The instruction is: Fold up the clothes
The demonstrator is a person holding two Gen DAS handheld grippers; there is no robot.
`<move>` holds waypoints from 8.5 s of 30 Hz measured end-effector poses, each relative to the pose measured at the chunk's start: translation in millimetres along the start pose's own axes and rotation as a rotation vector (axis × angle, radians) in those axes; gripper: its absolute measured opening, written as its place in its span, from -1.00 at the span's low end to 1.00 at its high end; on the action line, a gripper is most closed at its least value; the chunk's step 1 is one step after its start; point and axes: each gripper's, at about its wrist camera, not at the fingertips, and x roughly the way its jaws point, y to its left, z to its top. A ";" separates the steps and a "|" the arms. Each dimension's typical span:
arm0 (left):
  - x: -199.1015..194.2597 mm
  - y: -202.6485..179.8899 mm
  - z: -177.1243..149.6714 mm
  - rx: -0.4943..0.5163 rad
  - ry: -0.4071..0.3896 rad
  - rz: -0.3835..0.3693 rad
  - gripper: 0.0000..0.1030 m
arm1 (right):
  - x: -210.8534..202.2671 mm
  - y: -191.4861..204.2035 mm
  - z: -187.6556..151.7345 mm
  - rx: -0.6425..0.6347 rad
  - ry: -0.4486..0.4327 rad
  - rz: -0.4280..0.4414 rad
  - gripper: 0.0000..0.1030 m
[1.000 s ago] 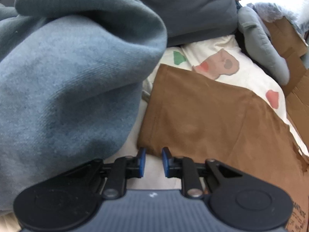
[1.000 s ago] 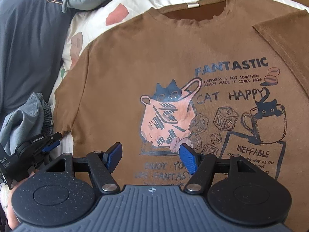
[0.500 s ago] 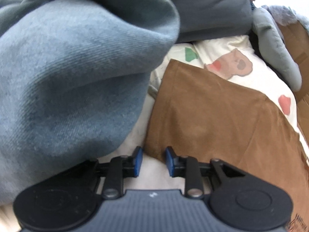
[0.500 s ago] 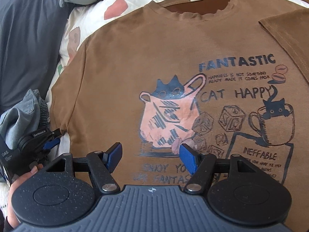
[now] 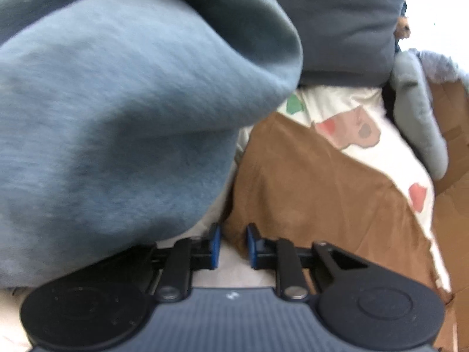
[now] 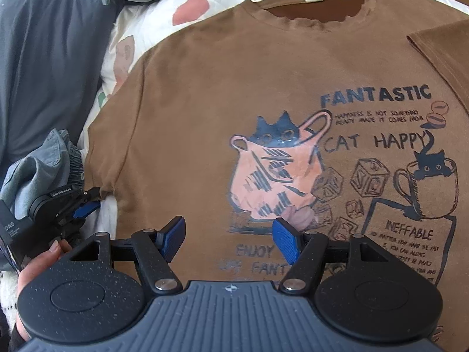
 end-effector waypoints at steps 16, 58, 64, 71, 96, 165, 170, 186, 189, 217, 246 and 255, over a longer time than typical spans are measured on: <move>-32.5 -11.3 4.4 0.044 -0.078 -0.133 -0.88 | 7.2 38.4 -5.4 -0.073 -0.018 0.065 0.16; -70.2 -44.5 4.6 0.139 0.060 -0.450 -0.95 | 120.7 98.4 -1.8 0.032 0.040 0.257 -0.87; -65.2 -48.1 -7.6 0.169 0.113 -0.473 -0.94 | 125.9 92.1 -4.5 0.024 0.031 0.290 -0.87; -65.7 -45.7 -11.1 0.202 0.158 -0.468 -0.87 | 117.6 89.2 -10.4 -0.008 0.009 0.304 -0.82; -12.2 -25.3 -34.8 0.410 0.189 -0.221 -0.64 | 68.0 61.2 20.9 -0.085 -0.069 0.165 -0.13; 29.3 -60.1 10.6 0.561 0.091 -0.124 -0.89 | 19.3 64.8 21.2 -0.152 -0.157 0.120 -0.49; 10.0 -67.7 20.9 0.537 0.080 -0.170 -0.90 | 19.3 71.8 24.1 -0.169 -0.168 0.138 -0.49; -18.3 -109.3 38.1 0.414 0.175 -0.420 -0.90 | 16.0 102.1 49.0 -0.201 -0.221 0.224 -0.30; -18.2 -114.7 39.1 0.391 0.199 -0.453 -0.90 | 19.5 109.7 57.5 -0.224 -0.233 0.224 -0.26; 20.5 -152.6 89.6 0.492 0.189 -0.409 -0.31 | 23.0 78.3 101.9 -0.177 -0.313 0.138 -0.97; 150.3 -212.0 88.8 0.627 0.489 -0.292 -0.85 | 33.1 48.9 98.7 -0.098 -0.298 0.130 -0.98; 137.8 -227.7 86.5 0.745 0.363 -0.237 -0.83 | 38.5 43.1 101.1 -0.062 -0.297 0.124 -0.98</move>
